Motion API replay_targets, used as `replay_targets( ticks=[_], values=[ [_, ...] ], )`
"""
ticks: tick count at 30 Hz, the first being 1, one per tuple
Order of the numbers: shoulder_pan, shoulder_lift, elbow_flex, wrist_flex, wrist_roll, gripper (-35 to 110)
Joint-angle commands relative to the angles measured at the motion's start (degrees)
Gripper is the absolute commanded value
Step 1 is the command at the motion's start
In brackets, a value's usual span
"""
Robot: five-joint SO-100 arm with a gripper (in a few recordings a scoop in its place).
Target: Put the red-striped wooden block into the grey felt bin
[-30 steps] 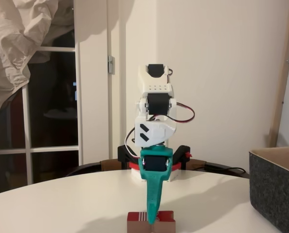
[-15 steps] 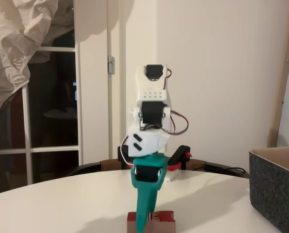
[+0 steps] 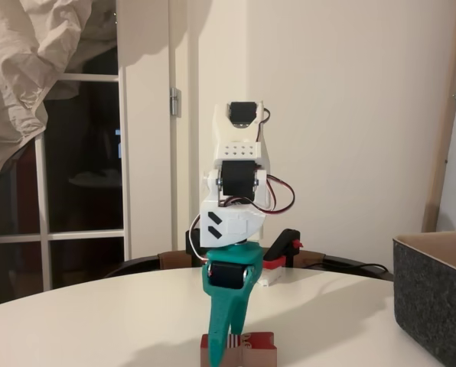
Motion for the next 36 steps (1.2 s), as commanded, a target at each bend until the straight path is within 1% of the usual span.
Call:
replay_targets(
  ticks=[1,6,13,36],
  values=[
    [-0.79,-1.41,0.88,-0.26,-0.70,33],
    [-2.72,-2.81,0.97,-0.35,-3.08,33],
    [-3.78,-3.16,0.88,-0.44,-3.78,31],
    [-4.48,-3.78,0.26,-1.85,-5.80,19]
  ],
)
